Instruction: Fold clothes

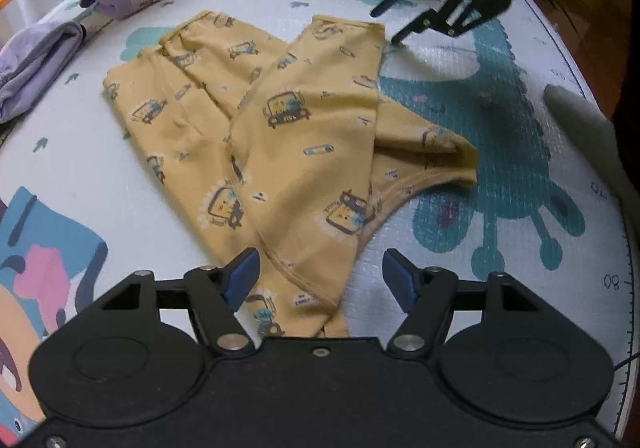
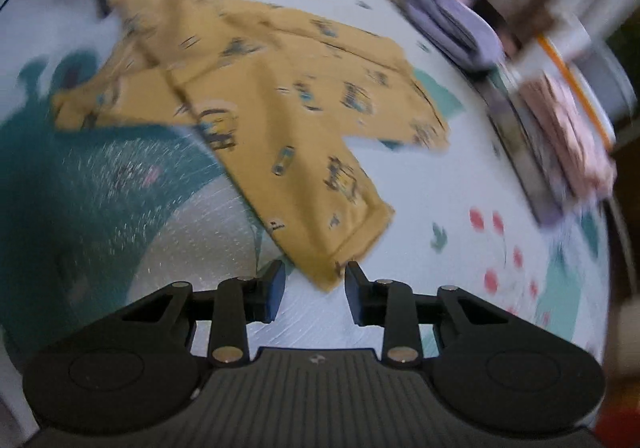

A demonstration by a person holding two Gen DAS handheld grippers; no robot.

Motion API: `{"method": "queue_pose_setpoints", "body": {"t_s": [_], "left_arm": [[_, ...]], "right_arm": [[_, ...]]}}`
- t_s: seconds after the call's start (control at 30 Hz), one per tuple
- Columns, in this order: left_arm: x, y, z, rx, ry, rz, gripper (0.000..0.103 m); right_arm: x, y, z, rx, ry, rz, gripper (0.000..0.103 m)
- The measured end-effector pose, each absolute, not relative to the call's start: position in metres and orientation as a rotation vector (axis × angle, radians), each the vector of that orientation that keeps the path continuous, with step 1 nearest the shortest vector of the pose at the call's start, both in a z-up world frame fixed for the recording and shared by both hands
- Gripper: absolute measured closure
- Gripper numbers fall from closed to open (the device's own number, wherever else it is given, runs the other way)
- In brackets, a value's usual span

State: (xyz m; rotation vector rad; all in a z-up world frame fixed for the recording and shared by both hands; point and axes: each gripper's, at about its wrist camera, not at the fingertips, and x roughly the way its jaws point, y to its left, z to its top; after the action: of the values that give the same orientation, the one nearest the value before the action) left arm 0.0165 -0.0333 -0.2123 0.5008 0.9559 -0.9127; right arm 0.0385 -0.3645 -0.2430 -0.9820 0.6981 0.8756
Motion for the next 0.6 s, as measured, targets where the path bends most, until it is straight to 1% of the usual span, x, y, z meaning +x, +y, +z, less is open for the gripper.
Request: {"method": "queue_pose_setpoints", "body": {"t_s": [0.13, 0.17, 0.2, 0.27, 0.3, 0.33, 0.37, 0.57, 0.6], "left_arm": [[0.015, -0.033, -0.214, 0.498, 0.96, -0.909, 0.035], [0.014, -0.033, -0.213, 0.498, 0.954, -0.903, 0.035], [0.012, -0.033, -0.213, 0.501, 0.946, -0.898, 0.035], [0.008, -0.032, -0.211, 0.512, 0.926, -0.895, 0.035], [0.007, -0.032, -0.211, 0.515, 0.918, -0.892, 0.035], [0.007, -0.032, -0.21, 0.516, 0.911, -0.889, 0.035], [0.007, -0.032, -0.21, 0.516, 0.904, -0.885, 0.035], [0.032, -0.036, -0.213, 0.48, 0.93, -0.894, 0.035], [0.035, -0.036, -0.216, 0.484, 0.949, -0.907, 0.034]], "right_arm": [[0.05, -0.36, -0.239, -1.029, 0.728, 0.969, 0.07], [0.054, -0.361, -0.238, -1.027, 0.744, 1.0, 0.071], [0.063, -0.362, -0.236, -0.989, 0.781, 1.022, 0.074], [0.071, -0.367, -0.235, -0.917, 0.82, 1.043, 0.074], [0.074, -0.369, -0.234, -0.879, 0.837, 1.04, 0.076], [0.078, -0.371, -0.233, -0.839, 0.853, 1.036, 0.081], [0.079, -0.37, -0.232, -0.832, 0.852, 1.017, 0.095], [0.076, -0.367, -0.22, -0.809, 0.842, 0.96, 0.095], [0.077, -0.367, -0.219, -0.805, 0.848, 0.954, 0.095]]}}
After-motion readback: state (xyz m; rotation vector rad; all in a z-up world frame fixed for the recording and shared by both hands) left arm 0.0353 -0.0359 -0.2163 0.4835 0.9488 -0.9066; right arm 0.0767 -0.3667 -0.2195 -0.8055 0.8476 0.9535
